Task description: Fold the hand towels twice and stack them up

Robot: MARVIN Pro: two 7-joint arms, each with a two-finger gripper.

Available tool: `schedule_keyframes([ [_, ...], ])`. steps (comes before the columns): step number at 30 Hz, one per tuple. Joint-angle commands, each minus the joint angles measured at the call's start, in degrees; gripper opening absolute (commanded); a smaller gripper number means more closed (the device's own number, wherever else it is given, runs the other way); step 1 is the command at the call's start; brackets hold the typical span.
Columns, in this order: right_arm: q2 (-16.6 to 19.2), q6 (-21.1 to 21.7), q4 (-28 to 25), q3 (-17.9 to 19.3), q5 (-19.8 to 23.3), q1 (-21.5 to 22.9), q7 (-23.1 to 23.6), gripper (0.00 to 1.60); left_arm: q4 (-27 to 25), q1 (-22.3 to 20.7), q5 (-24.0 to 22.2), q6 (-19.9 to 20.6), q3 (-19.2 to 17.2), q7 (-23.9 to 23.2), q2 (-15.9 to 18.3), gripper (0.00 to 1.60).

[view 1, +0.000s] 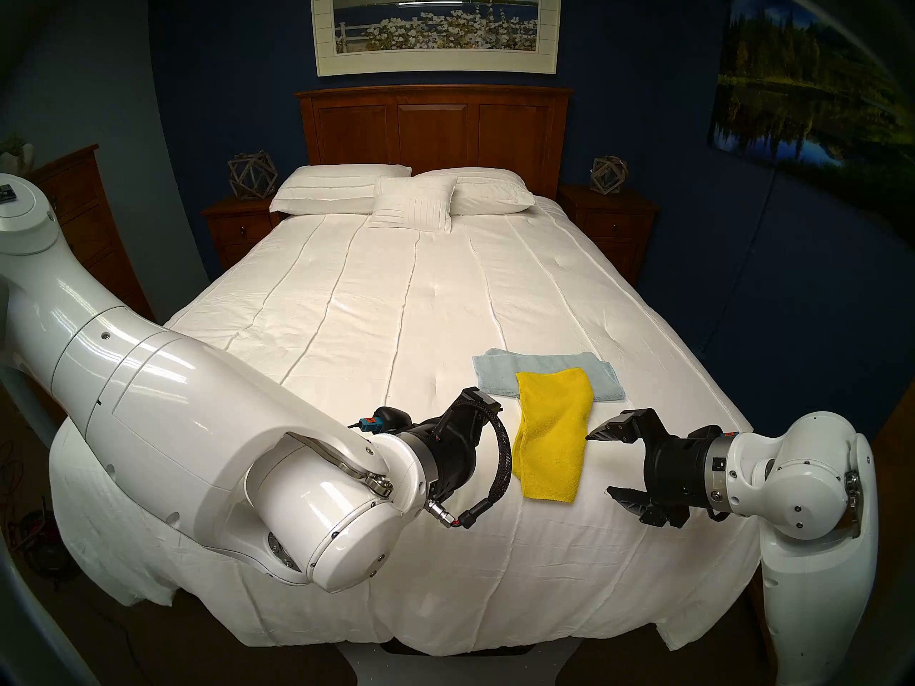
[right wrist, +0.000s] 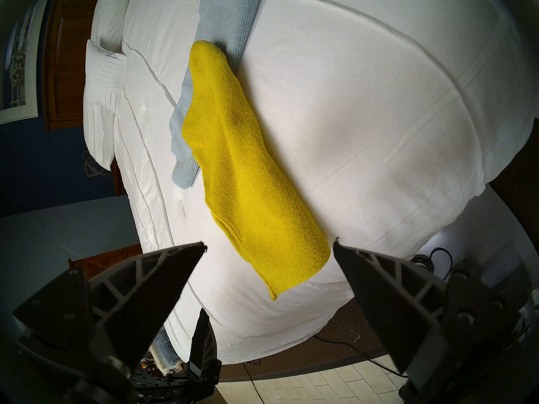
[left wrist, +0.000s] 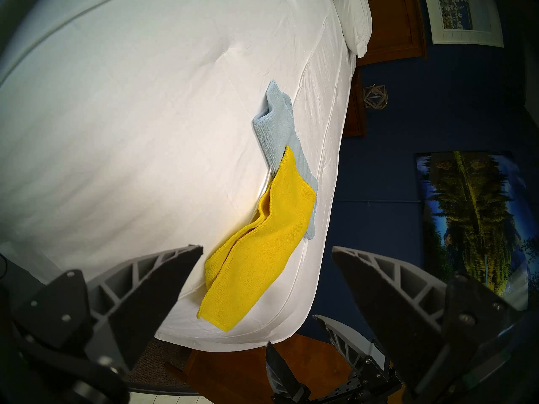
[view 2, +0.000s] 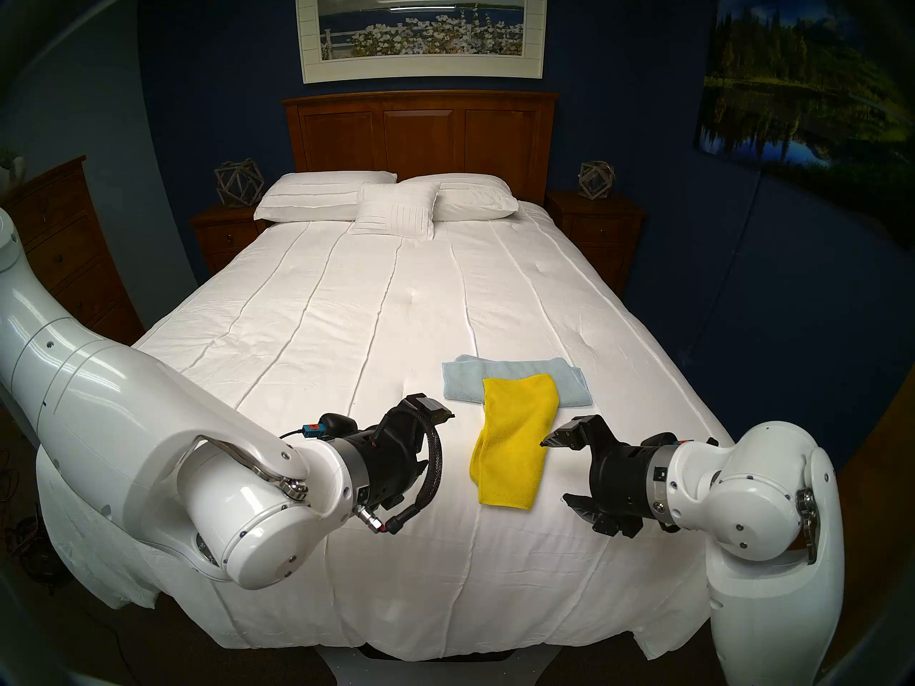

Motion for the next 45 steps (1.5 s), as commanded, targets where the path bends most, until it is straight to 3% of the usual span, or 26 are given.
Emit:
schedule_keyframes([
  [1,-1.3,0.7,-1.5,-2.0,-3.3,-3.1,1.6,1.6,0.0,-0.2,0.0,0.1,-0.4,-0.2,0.0,1.6],
  [14,-3.4,0.5,-0.6,-5.0,-8.8,-3.3,5.6,1.6,0.0,-0.1,0.1,0.0,-0.5,-0.1,0.1,1.6],
  [21,-4.2,0.0,2.2,-8.8,-11.9,-1.2,6.9,1.6,0.0,-0.1,0.2,0.0,-0.5,0.0,0.1,1.6],
  [27,-4.5,-0.2,3.6,-10.0,-13.6,-0.5,7.6,1.6,0.0,-0.1,0.2,0.0,-0.6,0.0,0.1,1.6],
  [45,-5.1,-0.4,6.3,-11.2,-15.0,0.8,9.3,1.6,0.0,0.0,0.4,0.0,-0.6,0.2,0.2,1.6],
])
